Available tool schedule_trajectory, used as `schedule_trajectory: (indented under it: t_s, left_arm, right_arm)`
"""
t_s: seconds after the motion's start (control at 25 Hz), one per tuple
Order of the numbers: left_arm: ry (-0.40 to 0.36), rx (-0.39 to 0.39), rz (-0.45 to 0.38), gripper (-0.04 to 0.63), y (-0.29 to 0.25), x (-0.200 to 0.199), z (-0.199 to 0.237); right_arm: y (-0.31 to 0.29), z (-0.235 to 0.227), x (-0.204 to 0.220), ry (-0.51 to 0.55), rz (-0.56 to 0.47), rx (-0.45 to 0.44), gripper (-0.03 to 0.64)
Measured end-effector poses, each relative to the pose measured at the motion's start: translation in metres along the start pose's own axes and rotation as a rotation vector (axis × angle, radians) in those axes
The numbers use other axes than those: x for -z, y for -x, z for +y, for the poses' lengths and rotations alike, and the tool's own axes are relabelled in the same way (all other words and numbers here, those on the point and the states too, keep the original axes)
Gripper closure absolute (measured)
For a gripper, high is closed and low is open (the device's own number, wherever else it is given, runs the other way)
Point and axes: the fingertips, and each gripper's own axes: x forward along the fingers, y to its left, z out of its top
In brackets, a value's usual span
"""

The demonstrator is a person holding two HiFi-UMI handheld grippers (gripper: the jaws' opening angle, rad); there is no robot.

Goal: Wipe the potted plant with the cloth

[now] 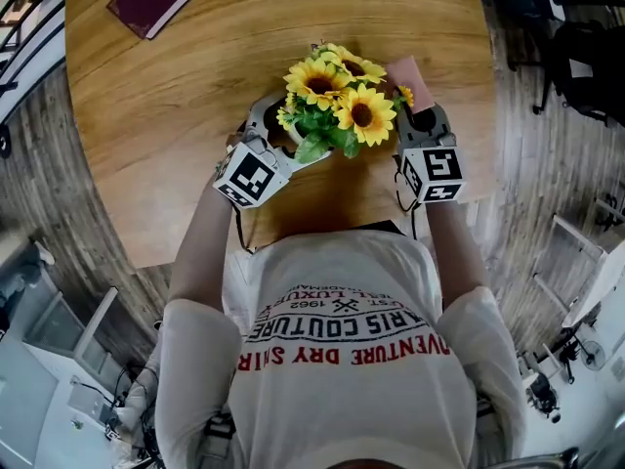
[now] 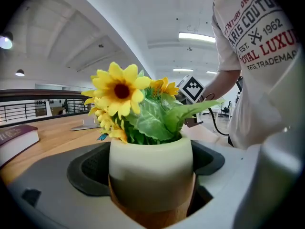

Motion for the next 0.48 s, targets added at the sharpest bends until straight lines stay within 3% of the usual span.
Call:
schedule_trajectory:
  t_s: [0.32,0.48]
  left_arm:
    - [-0.004,0.010,0.069,0.091,-0.018,0.015,-0.001]
    - [0.065,-0.016,0.074,0.091,-0.026,0.017,0.000]
  right_arm:
    - [-0.002,-0.011,0.011,-0.004,0.005,-0.031,0.580]
    - [0.005,-0.013,0.015,0.007,0.008,-0.048,0.580]
